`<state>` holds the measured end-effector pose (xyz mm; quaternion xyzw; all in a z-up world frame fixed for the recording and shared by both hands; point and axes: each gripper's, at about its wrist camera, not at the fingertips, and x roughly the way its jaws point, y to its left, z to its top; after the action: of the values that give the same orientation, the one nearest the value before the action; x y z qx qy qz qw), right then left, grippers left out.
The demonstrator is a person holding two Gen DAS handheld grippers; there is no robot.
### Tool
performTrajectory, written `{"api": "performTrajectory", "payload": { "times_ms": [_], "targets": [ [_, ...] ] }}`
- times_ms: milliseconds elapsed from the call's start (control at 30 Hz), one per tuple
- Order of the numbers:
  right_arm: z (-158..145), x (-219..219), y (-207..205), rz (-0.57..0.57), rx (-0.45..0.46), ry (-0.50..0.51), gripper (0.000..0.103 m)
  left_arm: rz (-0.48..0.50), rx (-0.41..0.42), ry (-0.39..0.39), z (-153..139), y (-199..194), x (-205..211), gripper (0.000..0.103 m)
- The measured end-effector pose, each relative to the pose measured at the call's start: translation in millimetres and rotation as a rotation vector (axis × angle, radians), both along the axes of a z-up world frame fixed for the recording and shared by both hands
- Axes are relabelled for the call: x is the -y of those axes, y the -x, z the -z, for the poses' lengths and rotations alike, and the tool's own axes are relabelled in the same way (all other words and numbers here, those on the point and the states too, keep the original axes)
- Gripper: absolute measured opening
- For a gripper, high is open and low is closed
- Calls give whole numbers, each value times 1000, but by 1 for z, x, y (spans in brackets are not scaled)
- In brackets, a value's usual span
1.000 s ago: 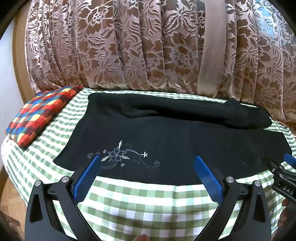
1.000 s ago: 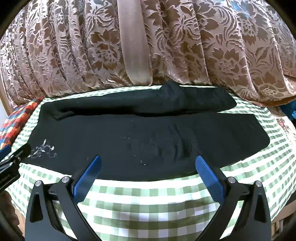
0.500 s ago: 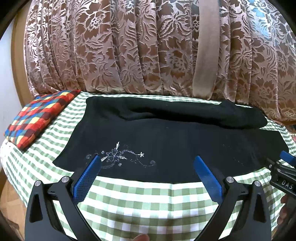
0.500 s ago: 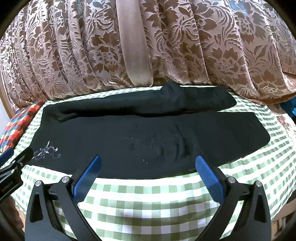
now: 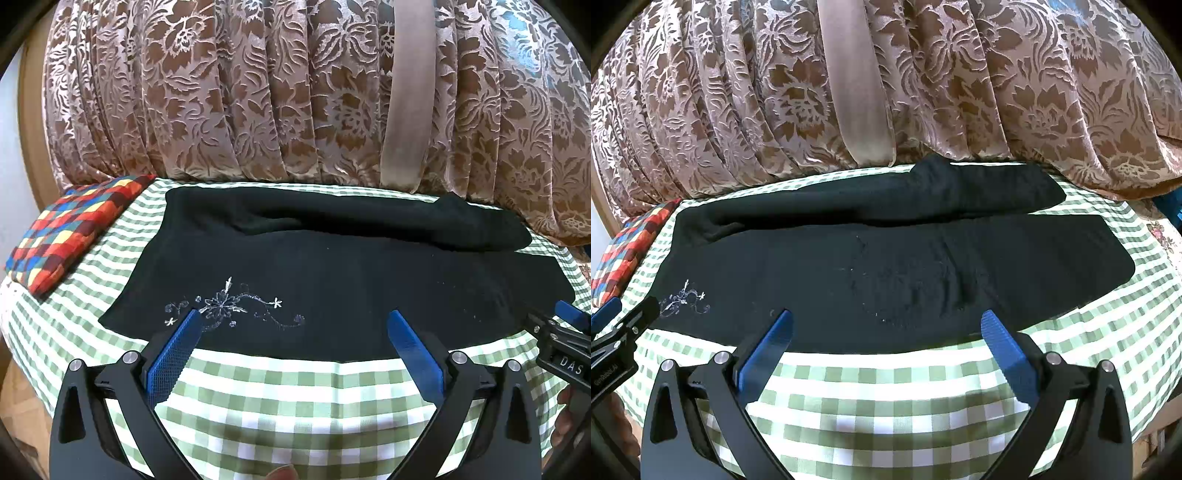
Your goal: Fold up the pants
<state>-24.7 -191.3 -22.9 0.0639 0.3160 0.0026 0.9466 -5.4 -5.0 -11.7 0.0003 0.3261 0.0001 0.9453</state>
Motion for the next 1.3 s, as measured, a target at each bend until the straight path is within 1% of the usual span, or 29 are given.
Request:
{"api": "performTrajectory", "payload": {
  "times_ms": [700, 1033, 1233, 1300],
  "targets": [
    [-2, -4, 2, -6, 7, 2, 101, -7, 10, 4, -2, 4, -6, 100],
    [-5, 8, 8, 11, 13, -21, 101, -7, 9, 2, -3, 7, -6, 100],
    [-5, 17, 8, 21, 11, -43, 101, -2, -11, 14, 0, 6, -7, 100],
    [-5, 23, 9, 21, 18, -55, 101, 7, -23, 28, 4, 5, -8, 100]
  ]
}}
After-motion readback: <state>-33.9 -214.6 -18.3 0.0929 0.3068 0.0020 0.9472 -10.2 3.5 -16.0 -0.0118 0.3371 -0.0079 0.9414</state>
